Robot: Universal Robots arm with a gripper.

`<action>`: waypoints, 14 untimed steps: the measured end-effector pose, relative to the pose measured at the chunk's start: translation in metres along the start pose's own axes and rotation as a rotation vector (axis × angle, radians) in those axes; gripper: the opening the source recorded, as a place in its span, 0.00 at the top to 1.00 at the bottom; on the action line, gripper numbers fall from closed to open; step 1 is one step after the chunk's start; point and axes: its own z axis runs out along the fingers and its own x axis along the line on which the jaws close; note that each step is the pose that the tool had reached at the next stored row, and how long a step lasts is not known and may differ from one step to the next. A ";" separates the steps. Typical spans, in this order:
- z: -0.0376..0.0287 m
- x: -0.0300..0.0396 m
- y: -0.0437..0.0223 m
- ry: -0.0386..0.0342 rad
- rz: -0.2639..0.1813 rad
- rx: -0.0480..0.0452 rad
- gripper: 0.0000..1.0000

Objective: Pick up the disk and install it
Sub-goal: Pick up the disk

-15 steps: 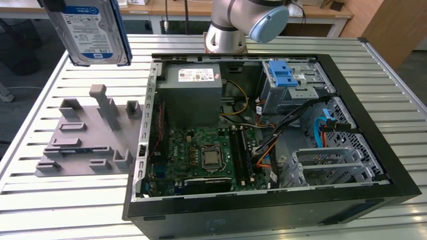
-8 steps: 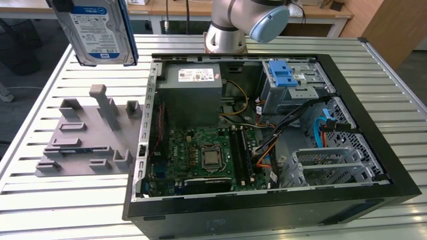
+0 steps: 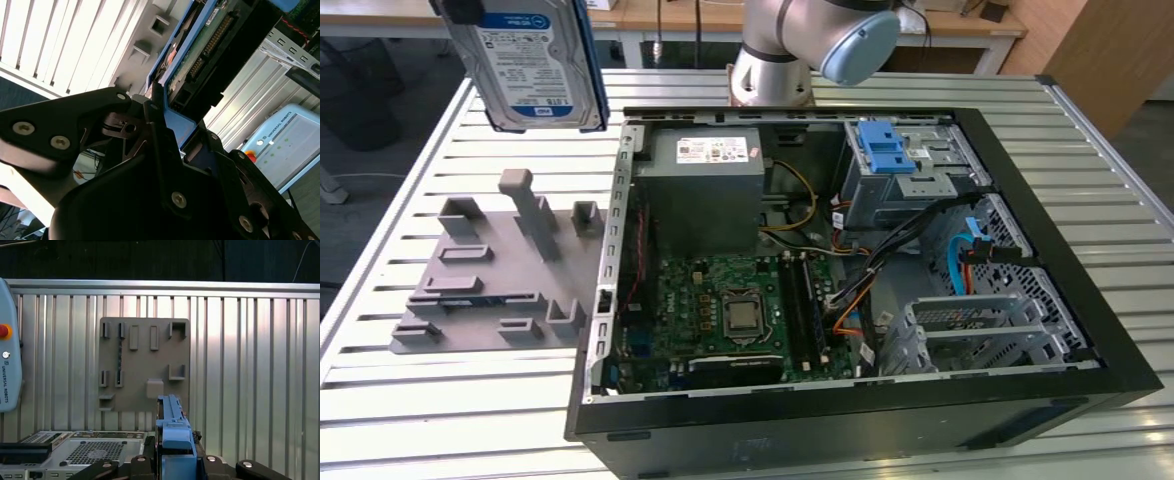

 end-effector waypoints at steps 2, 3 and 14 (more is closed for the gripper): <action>0.0000 0.0000 -0.0024 0.0000 0.000 0.0000 0.64; 0.0000 0.0000 -0.0032 0.0000 0.000 0.0000 0.64; 0.0001 0.0000 -0.0164 0.0000 0.000 0.0000 0.64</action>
